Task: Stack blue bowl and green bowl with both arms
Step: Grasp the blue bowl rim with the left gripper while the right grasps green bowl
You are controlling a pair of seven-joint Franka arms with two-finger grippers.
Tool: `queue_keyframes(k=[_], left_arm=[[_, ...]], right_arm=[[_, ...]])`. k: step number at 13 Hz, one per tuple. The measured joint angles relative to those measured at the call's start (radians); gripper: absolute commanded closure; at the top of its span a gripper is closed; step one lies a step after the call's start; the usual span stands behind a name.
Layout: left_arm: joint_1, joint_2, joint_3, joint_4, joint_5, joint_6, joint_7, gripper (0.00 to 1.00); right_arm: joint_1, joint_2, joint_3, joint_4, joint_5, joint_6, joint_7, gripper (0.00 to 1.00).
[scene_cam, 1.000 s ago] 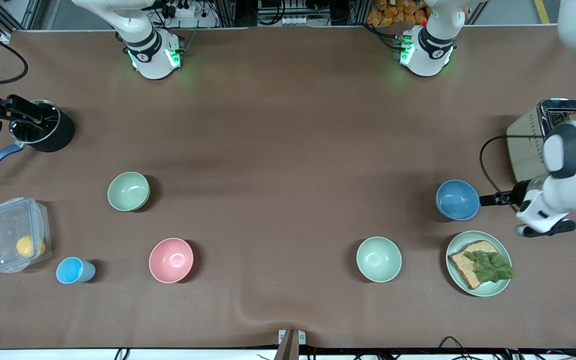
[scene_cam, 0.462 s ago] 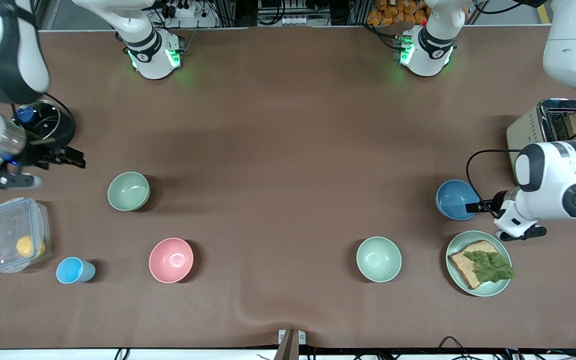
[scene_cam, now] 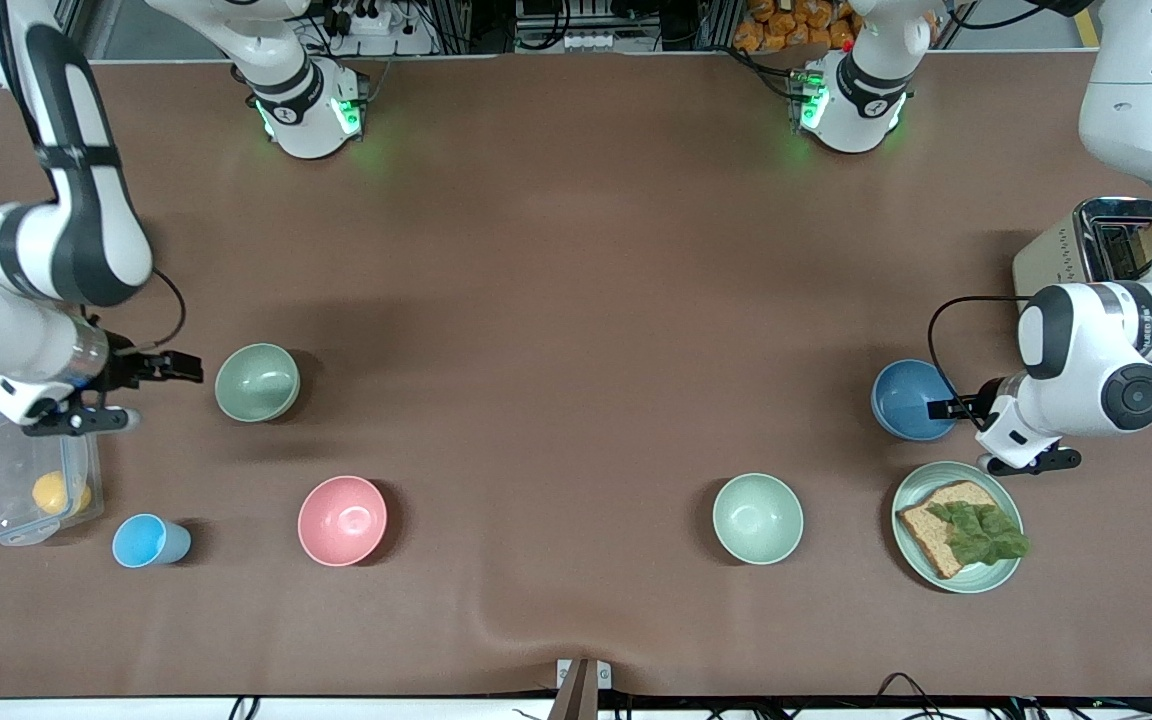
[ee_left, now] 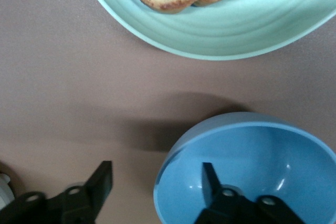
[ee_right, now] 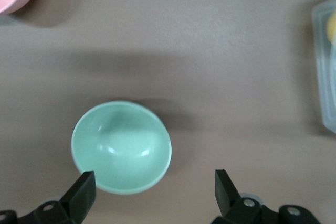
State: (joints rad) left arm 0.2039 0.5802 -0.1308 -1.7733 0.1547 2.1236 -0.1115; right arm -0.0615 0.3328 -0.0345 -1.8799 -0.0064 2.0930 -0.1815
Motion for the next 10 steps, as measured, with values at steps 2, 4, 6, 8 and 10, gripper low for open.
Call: queue_keyframes(k=[2,4,6,8,10], left_arm=[[0.000,0.000,0.000,-0.006,0.000,0.001,0.000,0.97],[0.000,0.000,-0.001,-0.009,0.000,0.002,-0.001,1.00],[0.001,-0.003,-0.003,-0.009,0.000,0.003,-0.001,1.00],[0.001,-0.012,-0.007,-0.010,0.000,0.001,-0.001,1.00],[0.001,-0.012,-0.008,-0.011,0.000,0.001,-0.001,1.00]], right_arm=[[-0.001,0.080,0.001,-0.001,0.000,0.077,-0.034,0.00],[-0.002,0.152,-0.001,0.000,0.000,0.107,-0.049,0.00],[-0.005,0.195,-0.002,0.001,0.000,0.108,-0.051,0.01],[-0.009,0.222,-0.002,0.001,0.000,0.107,-0.052,1.00],[-0.010,0.230,-0.002,0.002,0.006,0.096,-0.052,1.00]])
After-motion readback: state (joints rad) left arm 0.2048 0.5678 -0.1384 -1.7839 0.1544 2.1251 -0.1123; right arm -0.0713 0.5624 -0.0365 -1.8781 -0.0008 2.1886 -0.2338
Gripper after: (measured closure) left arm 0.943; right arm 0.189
